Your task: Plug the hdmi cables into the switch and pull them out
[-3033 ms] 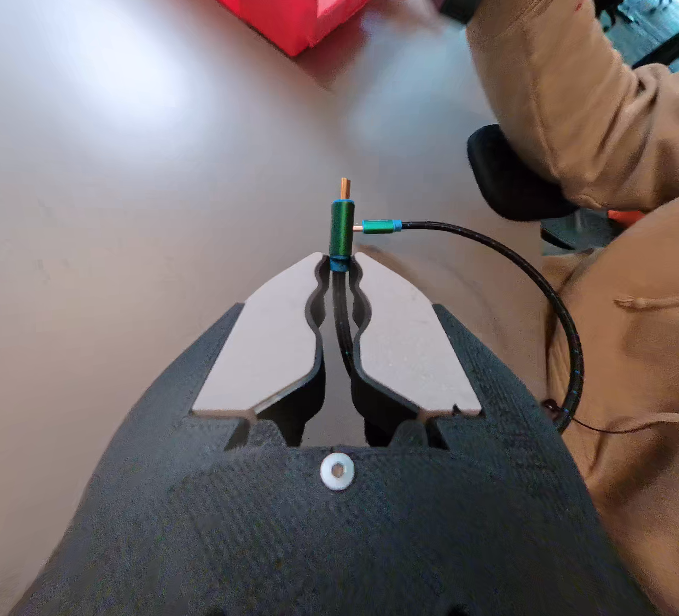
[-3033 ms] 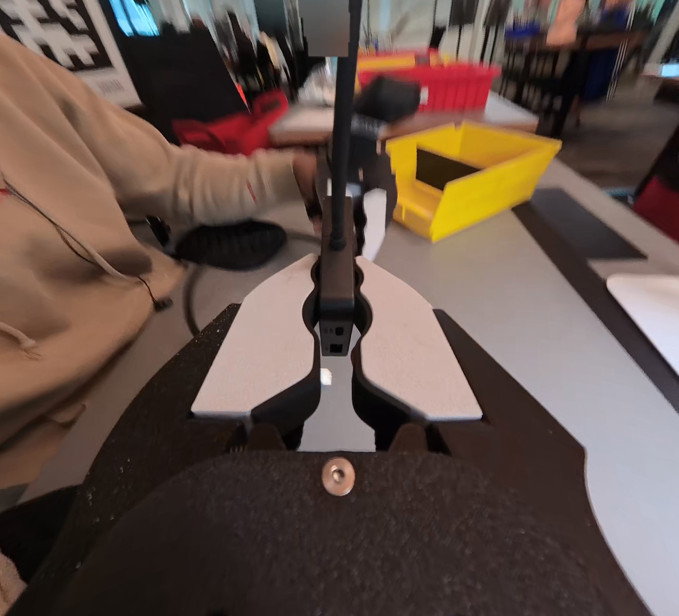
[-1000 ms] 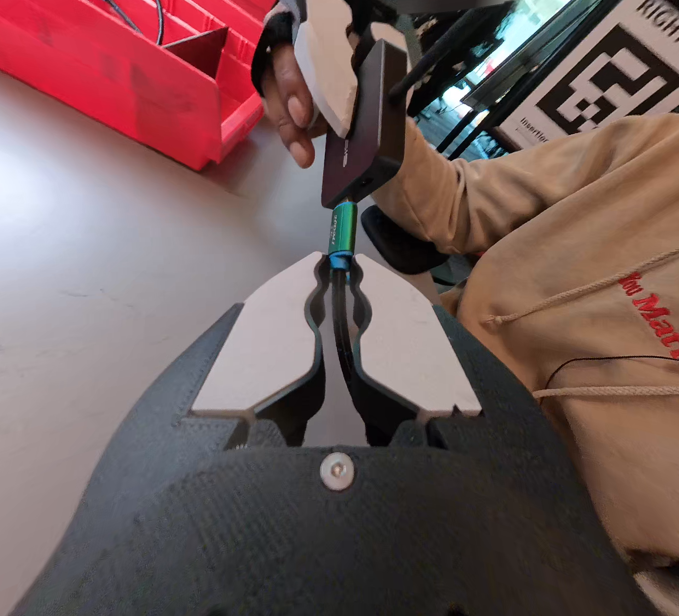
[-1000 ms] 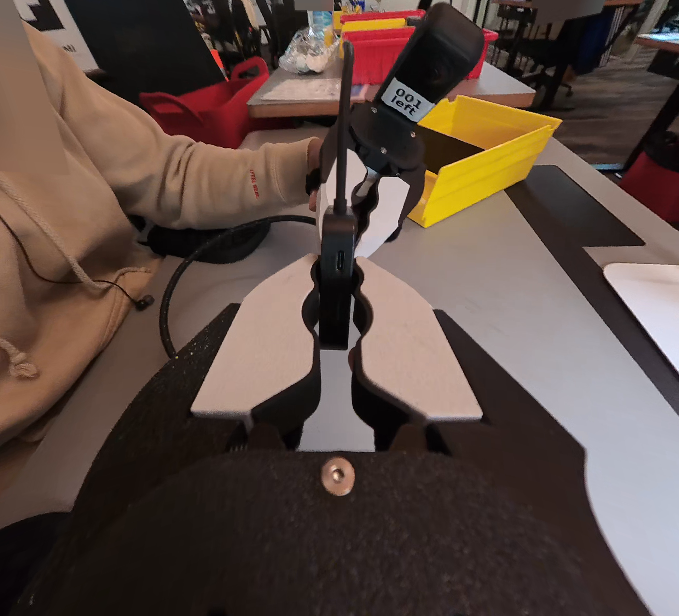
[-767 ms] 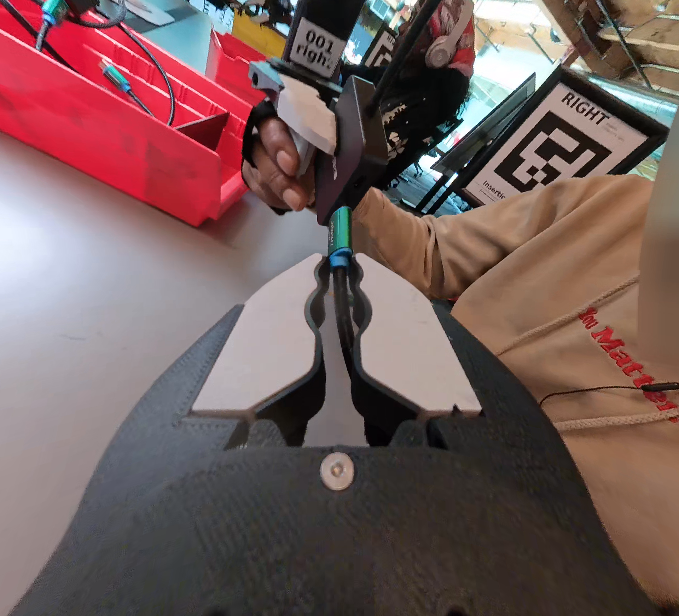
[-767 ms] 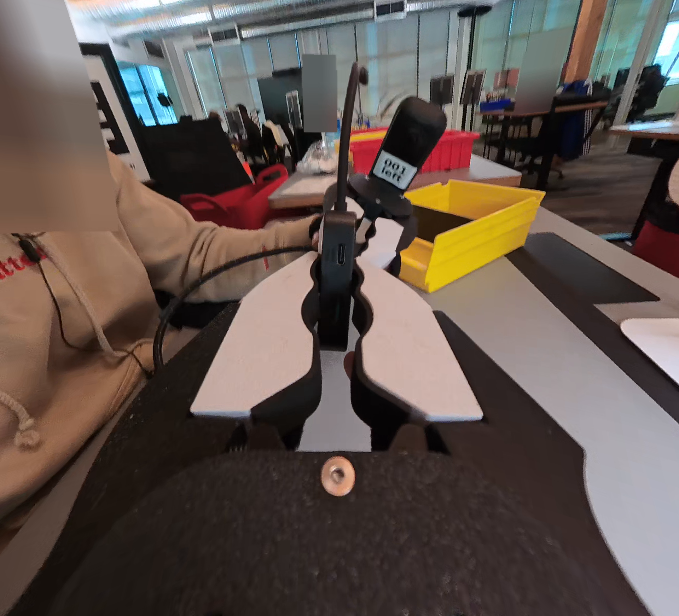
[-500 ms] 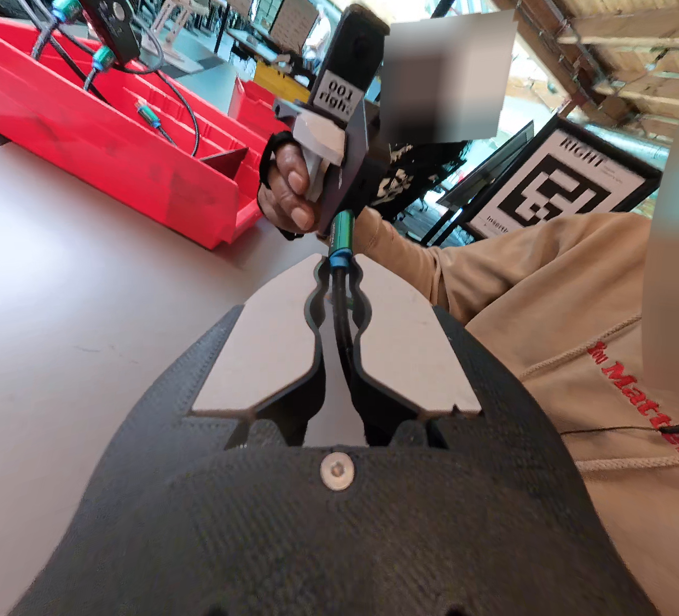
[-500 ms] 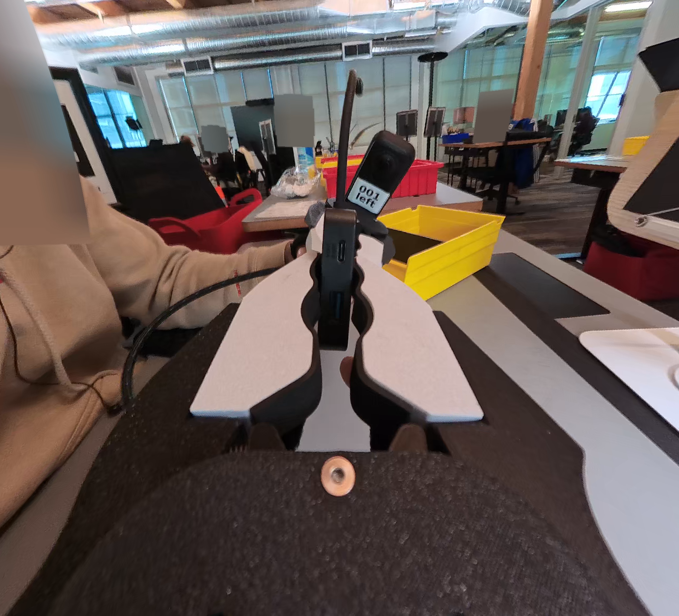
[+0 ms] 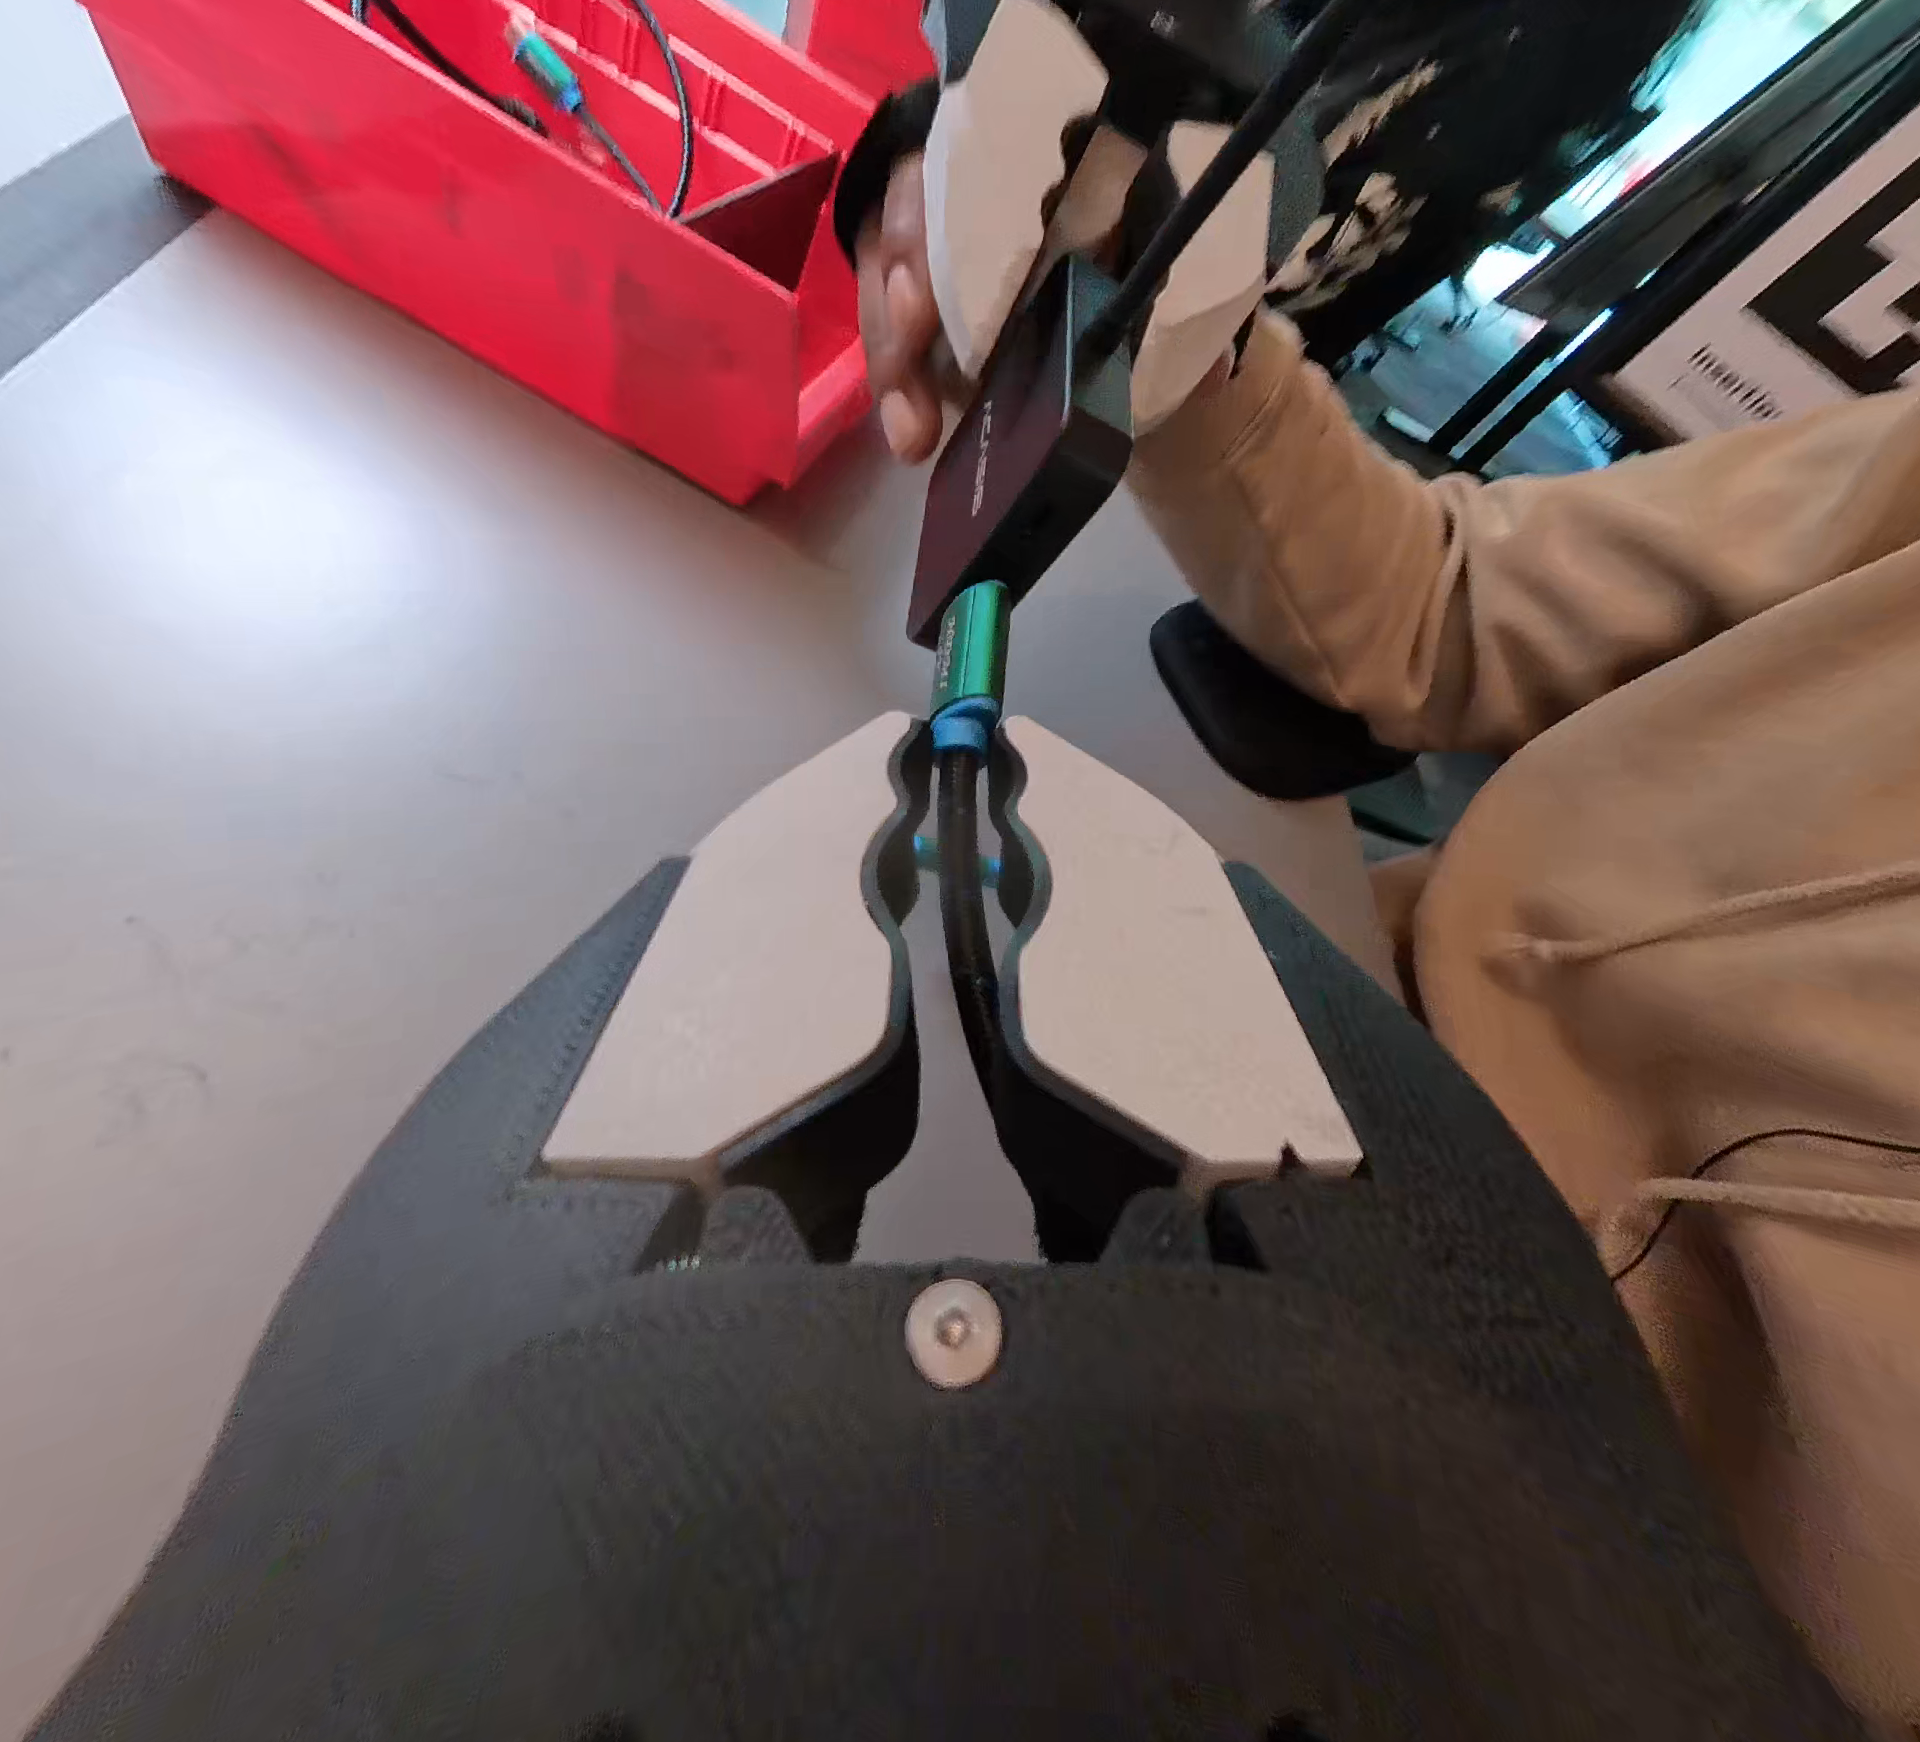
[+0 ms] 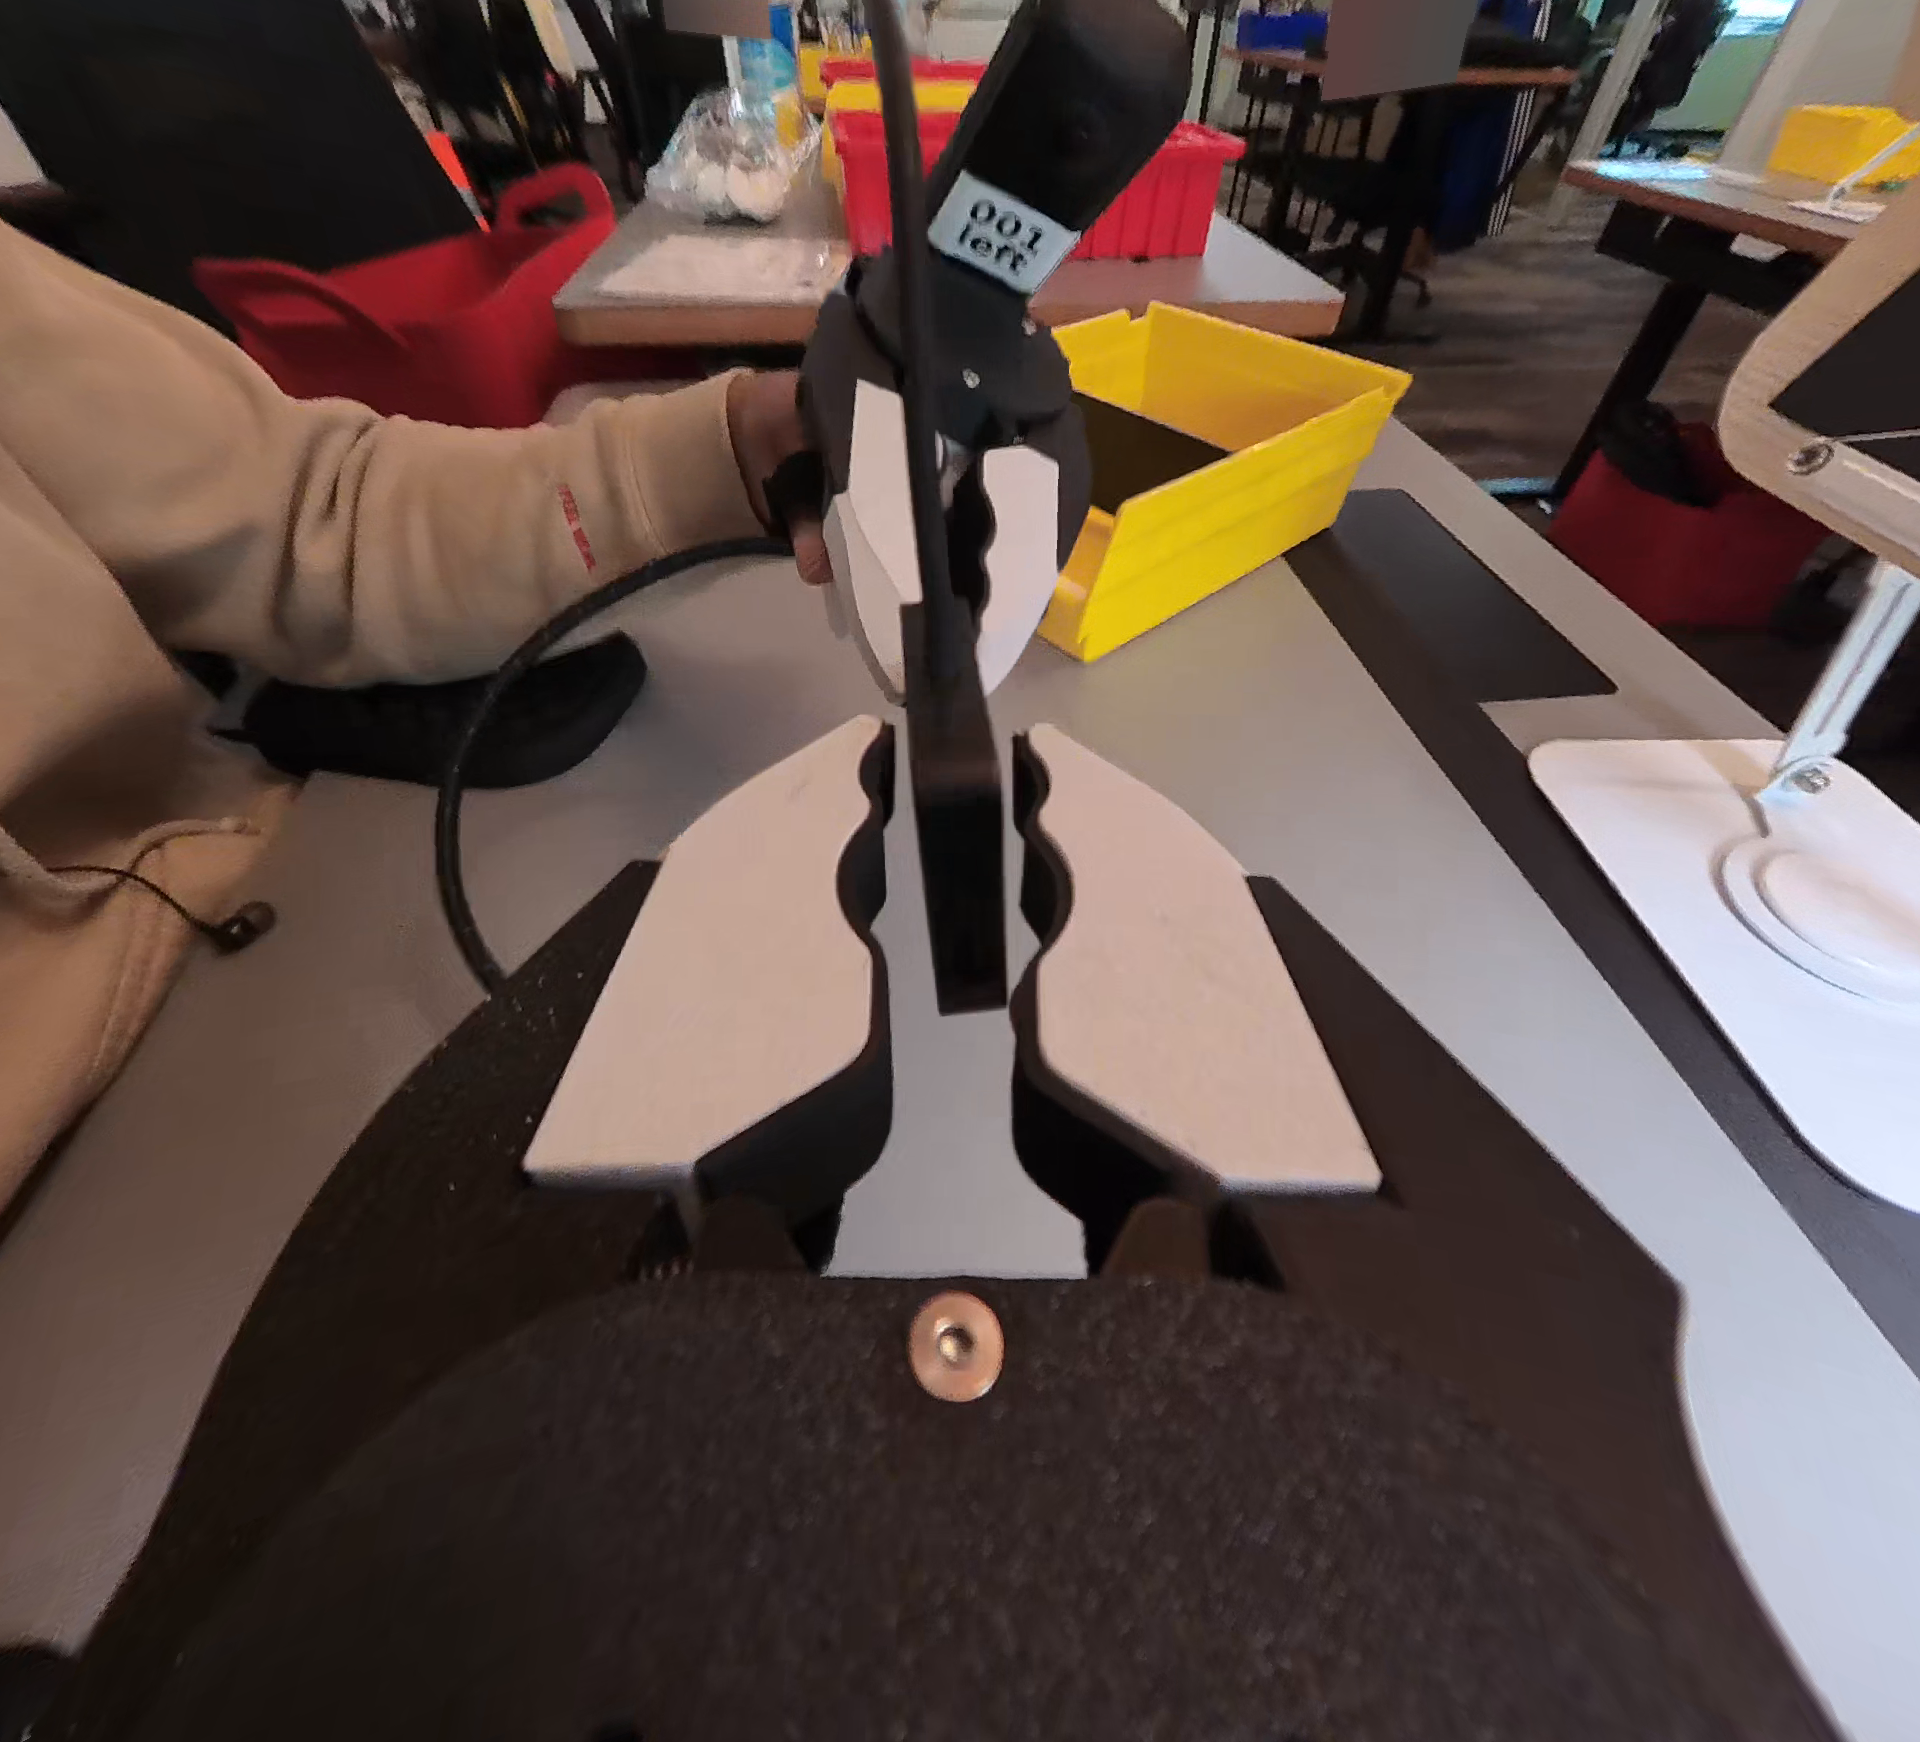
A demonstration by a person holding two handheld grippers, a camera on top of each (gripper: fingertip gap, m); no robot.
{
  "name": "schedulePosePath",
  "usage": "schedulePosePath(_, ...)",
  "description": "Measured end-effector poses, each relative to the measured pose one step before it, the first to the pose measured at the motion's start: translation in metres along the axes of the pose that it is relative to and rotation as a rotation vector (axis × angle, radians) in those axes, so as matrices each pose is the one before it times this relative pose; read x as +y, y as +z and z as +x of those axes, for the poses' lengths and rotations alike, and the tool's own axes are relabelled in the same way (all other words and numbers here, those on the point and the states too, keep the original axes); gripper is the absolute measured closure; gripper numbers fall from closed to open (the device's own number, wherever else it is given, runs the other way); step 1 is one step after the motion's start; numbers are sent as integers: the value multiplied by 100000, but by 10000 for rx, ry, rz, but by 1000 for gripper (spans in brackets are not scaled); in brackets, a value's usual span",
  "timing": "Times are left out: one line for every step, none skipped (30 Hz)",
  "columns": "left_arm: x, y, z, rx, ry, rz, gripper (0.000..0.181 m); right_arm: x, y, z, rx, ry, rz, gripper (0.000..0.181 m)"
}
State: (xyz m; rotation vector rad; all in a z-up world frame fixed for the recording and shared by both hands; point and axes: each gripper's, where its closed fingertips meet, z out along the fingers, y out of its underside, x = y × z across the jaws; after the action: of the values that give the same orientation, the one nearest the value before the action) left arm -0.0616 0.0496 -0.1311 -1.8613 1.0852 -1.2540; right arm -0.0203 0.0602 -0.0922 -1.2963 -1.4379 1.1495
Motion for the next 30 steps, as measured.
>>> schedulePosePath(338,173,99,-58,56,-294,170,231,5,-59,125,-183,-330,159)
schedulePosePath(179,227,177,-30,70,-205,170,365,119,-406,-86,-215,-401,163)
schedulePosePath(357,239,141,-66,106,-330,170,358,196,-571,-205,-227,-382,167)
schedulePosePath(396,221,225,-31,111,-352,171,59,131,-312,-59,-198,-186,168)
schedulePosePath(307,189,262,-5,128,-289,171,-68,89,-352,-126,-81,-80,168)
schedulePosePath(307,223,243,3,107,-284,171,-91,101,-258,-110,-46,-44,167)
schedulePosePath(215,247,164,-15,122,-204,171,-73,92,-238,-104,-27,-36,167)
schedulePosePath(74,200,91,20,29,-78,171,-85,48,-166,-72,-40,24,167)
schedulePosePath(-52,160,16,46,-55,29,171,23,44,-128,-79,0,-10,167)
schedulePosePath(23,122,56,109,-20,21,171,-66,19,-43,-39,24,59,167)
schedulePosePath(147,131,67,105,-1,-56,171,53,57,-96,-82,32,-7,167)
schedulePosePath(182,169,-51,-29,65,-102,171,124,144,-62,-53,25,-66,167)
schedulePosePath(191,197,-54,-46,55,-133,171,60,187,-22,-29,-6,-33,167)
schedulePosePath(65,168,77,64,32,-37,171,-106,115,-48,-74,12,95,167)
schedulePosePath(-90,85,48,77,-7,71,171,-207,-2,-26,-71,48,165,167)
schedulePosePath(-201,-36,-16,36,-20,150,171,-128,-107,96,20,16,92,167)
schedulePosePath(-269,-155,-19,49,-32,211,171,-76,-201,112,66,-19,37,167)
schedulePosePath(-366,-243,-10,61,-67,269,171,-129,-227,138,97,-18,64,167)
schedulePosePath(-423,-292,3,88,-97,311,171,-255,-211,189,125,-9,137,167)
schedulePosePath(-331,-267,71,126,-69,263,171,-235,-181,99,65,-1,144,167)
schedulePosePath(-181,-214,25,90,-50,172,170,-27,-98,40,26,-8,-6,167)
schedulePosePath(-131,-193,-87,15,-57,143,170,173,-46,126,104,-35,-132,167)
schedulePosePath(-140,-194,-79,25,-107,139,170,217,-39,216,173,-66,-148,167)
schedulePosePath(-158,-173,24,66,-99,132,170,65,-67,166,131,-34,-34,167)
schedulePosePath(-169,-176,92,62,-26,119,170,30,-72,59,58,6,-37,164)
schedulePosePath(-140,-165,61,-7,-1,63,170,129,-82,63,75,-9,-141,162)
schedulePosePath(-111,-153,51,-49,27,26,170,284,-111,136,161,-71,-273,160)
schedulePosePath(-93,-125,106,-38,65,7,170,213,-126,113,169,-112,-232,157)
schedulePosePath(-58,-89,167,-7,52,-25,170,-29,-105,-107,37,-99,-71,158)
schedulePosePath(-1,-39,139,-42,56,-69,170,-163,-5,-281,-81,-101,-28,161)
